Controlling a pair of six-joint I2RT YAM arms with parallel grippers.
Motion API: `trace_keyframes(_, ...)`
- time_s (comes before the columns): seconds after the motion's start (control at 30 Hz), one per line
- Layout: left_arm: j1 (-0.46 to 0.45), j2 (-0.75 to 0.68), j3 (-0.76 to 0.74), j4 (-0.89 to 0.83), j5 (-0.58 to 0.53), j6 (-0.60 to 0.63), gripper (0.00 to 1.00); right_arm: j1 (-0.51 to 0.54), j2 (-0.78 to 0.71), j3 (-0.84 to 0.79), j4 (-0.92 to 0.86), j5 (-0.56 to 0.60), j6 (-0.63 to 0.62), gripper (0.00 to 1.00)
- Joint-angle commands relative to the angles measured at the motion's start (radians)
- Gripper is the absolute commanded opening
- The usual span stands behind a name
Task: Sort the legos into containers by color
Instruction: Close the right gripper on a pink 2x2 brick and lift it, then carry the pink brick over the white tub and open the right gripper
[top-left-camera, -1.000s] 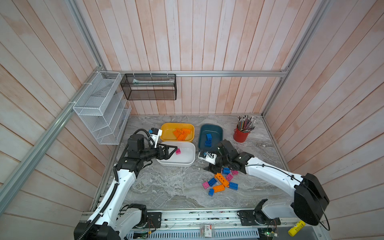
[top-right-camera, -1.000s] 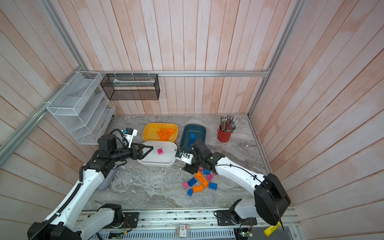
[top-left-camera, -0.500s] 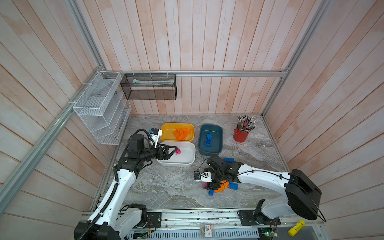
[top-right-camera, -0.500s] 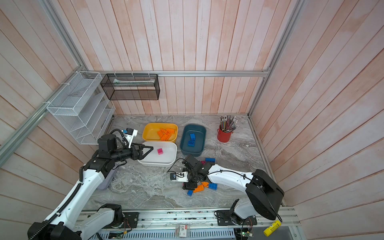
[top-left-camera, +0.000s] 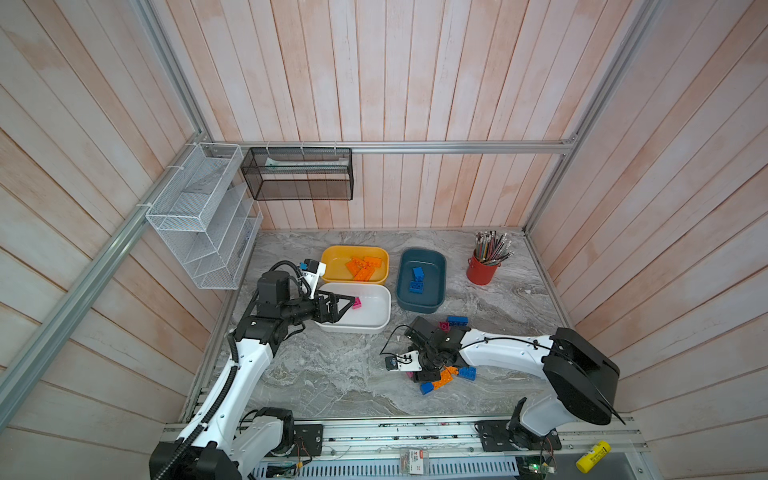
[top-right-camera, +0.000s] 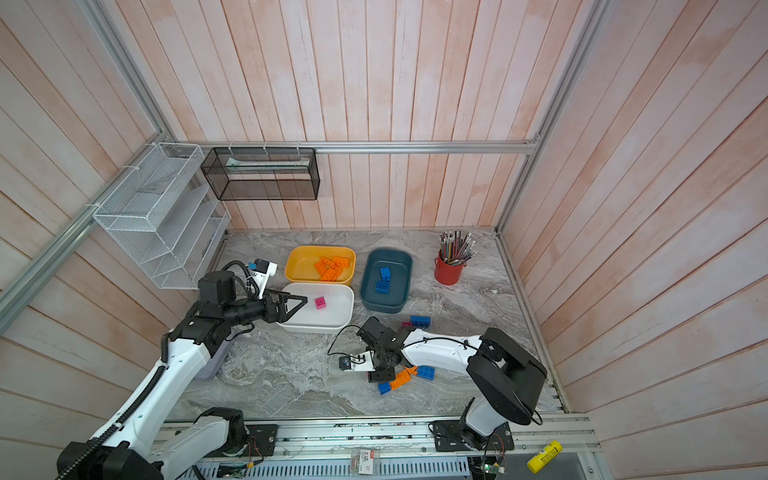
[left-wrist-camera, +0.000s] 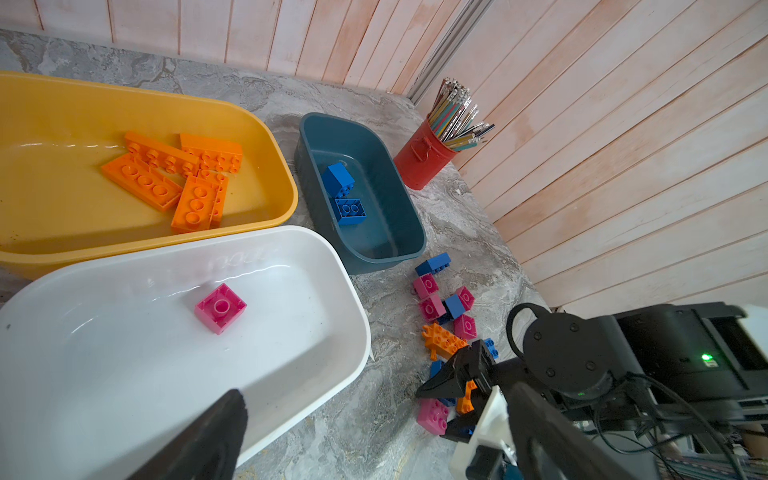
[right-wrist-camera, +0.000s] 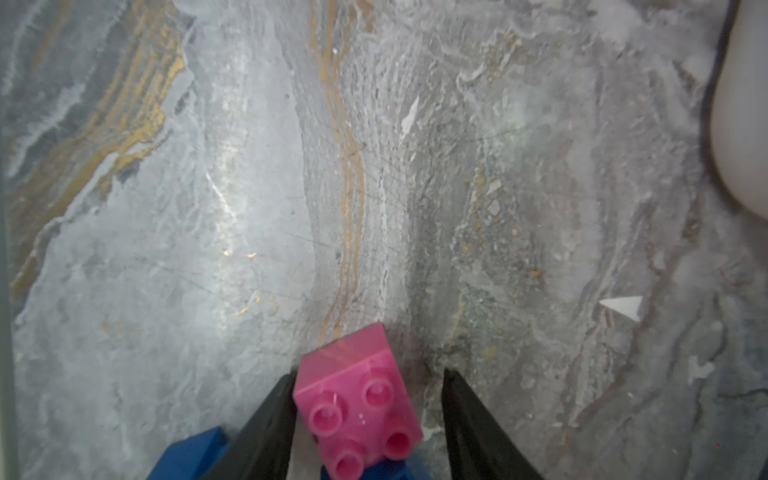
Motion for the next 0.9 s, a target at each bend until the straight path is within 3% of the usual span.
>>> trace_keyframes(0.0, 0.006, 0.004, -0.012, 0.002, 0.013, 0.029, 1.0, 0.005, 0.021, 0.012, -0.033, 0.031, -0.004, 0.51)
trace_keyframes(0.27, 0.006, 0.007, -0.004, 0.005, 0.018, 0.024, 1.0, 0.001, -0.013, 0.058, -0.052, -0.008, 0.028, 0.32)
trace_keyframes(0.43, 0.007, -0.006, 0.022, -0.019, 0.007, 0.027, 1.0, -0.046, -0.09, 0.122, -0.014, -0.095, 0.058, 0.29)
trace_keyframes(0.57, 0.008, -0.029, 0.041, -0.046, -0.012, 0.029, 1.0, -0.085, -0.098, 0.189, 0.093, -0.093, 0.082, 0.3)
trace_keyframes(0.7, 0.012, -0.059, 0.052, -0.073, -0.051, 0.023, 1.0, -0.148, 0.0, 0.327, 0.2, -0.144, 0.146, 0.3)
trace_keyframes(0.87, 0.028, -0.098, 0.058, -0.121, -0.092, 0.022, 1.0, -0.161, 0.201, 0.488, 0.251, -0.241, 0.139, 0.3)
